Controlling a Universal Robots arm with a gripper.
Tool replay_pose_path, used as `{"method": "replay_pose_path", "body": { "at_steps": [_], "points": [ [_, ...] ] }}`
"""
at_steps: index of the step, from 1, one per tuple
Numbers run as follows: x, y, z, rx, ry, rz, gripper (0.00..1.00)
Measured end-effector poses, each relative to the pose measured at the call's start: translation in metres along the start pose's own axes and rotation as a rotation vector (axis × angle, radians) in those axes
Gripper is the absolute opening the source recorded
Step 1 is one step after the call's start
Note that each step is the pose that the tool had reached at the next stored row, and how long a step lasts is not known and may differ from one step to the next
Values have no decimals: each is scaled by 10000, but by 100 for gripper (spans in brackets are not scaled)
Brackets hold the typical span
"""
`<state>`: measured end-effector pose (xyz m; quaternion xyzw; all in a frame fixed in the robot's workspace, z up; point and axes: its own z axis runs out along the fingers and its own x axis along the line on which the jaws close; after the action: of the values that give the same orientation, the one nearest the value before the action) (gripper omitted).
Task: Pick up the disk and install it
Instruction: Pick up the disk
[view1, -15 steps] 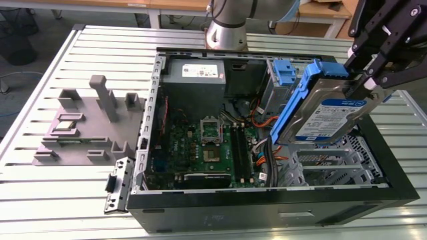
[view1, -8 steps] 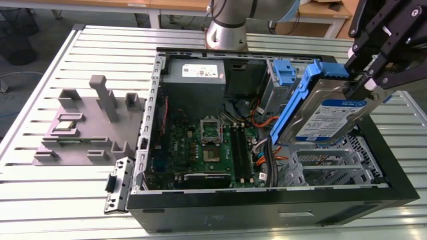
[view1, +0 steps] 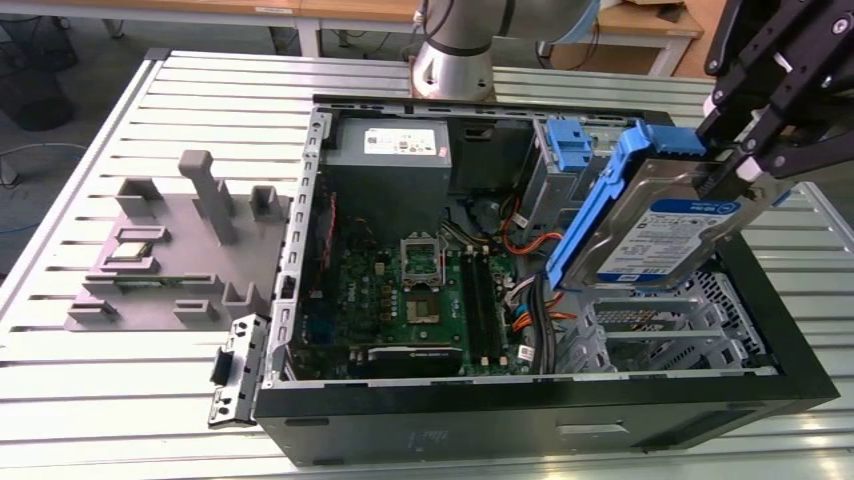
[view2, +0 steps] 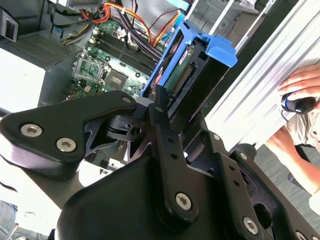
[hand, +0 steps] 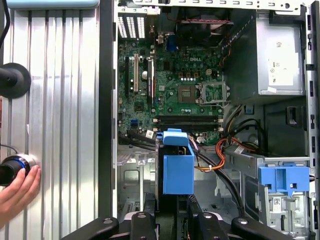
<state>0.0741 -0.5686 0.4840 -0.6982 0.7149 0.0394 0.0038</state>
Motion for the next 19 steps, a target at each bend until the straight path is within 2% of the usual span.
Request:
{"method": "replay_pose_path", "body": {
  "at_steps": [12,15,19],
  "points": [
    [-5,-189,-10,-4,1,1,35],
    [-6,-216,-11,-3,1,0,35],
    [-6,-218,-11,-3,1,0,35]
  ]
}}
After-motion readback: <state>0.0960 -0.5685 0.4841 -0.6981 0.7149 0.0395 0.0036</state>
